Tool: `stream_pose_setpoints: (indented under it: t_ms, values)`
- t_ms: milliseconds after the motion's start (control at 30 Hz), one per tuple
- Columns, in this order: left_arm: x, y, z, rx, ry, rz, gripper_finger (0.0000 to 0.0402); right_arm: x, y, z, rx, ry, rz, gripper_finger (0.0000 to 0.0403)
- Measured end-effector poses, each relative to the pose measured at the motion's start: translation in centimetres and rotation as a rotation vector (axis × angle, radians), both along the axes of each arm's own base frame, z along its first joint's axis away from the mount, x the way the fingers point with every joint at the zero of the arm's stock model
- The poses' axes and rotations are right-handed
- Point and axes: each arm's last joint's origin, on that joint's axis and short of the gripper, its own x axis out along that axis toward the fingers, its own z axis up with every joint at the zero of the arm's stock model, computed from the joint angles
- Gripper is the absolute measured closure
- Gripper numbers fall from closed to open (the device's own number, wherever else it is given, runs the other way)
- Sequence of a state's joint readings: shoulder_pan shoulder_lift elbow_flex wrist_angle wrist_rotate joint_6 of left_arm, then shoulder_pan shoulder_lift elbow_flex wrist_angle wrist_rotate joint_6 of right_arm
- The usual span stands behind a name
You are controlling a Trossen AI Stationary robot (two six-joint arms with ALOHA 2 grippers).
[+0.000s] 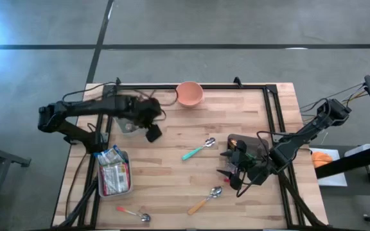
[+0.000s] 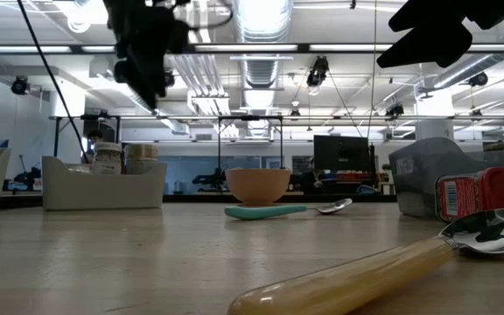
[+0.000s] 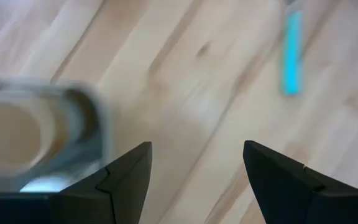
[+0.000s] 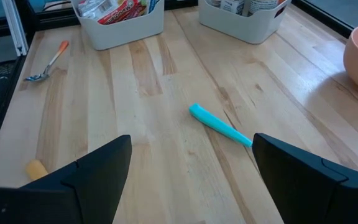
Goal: Pick & Place Food Item
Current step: Put the light blue spoon into the black bin
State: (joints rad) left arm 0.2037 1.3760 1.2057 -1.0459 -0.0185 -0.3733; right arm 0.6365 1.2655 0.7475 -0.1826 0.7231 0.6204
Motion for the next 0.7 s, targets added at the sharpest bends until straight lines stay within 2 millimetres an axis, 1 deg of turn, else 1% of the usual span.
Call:
stream_pose_setpoints:
  t_ms: [100, 167, 300, 367, 433, 500, 567, 633, 700]
  values:
    - [1.6, -2.3, 0.1, 0.055, -0.095, -0.037, 0.0146, 0.0, 0.0, 0.0, 0.000, 0.000, 0.000, 0.0069]
    - [2.7, -3.7, -0.2, 0.055, -0.134, -0.077, 0.0146, 0.0, 0.0, 0.0, -0.002, 0.000, 0.000, 0.0069]
    - [5.0, -5.9, -2.1, 0.046, -0.139, -0.143, 0.0146, 0.0, 0.0, 0.0, -0.001, -0.001, 0.000, 0.0069]
    - [6.0, -6.6, -3.5, 0.045, -0.115, -0.162, 0.0146, 0.0, 0.0, 0.0, -0.001, -0.001, 0.000, 0.0069]
    - [6.7, -7.1, -4.7, 0.043, -0.066, -0.177, 0.0146, 0.0, 0.0, 0.0, -0.001, -0.001, 0.000, 0.0069]
    - [7.1, -7.4, -5.3, 0.042, -0.040, -0.180, 0.0146, 0.0, 0.0, 0.0, -0.002, 0.000, 0.000, 0.0069]
    - [7.0, -7.6, -5.4, 0.050, -0.023, -0.172, 0.0146, 0.0, 0.0, 0.0, -0.004, 0.002, 0.001, 0.0069]
    - [6.7, -8.1, -4.7, 0.060, -0.048, -0.175, 0.0146, 0.0, 0.0, -0.1, -0.005, 0.003, 0.001, 0.0069]
    - [5.9, -8.8, -3.9, 0.083, -0.078, -0.184, 0.0146, 0.0, 0.0, -0.1, -0.007, 0.006, 0.001, 0.0069]
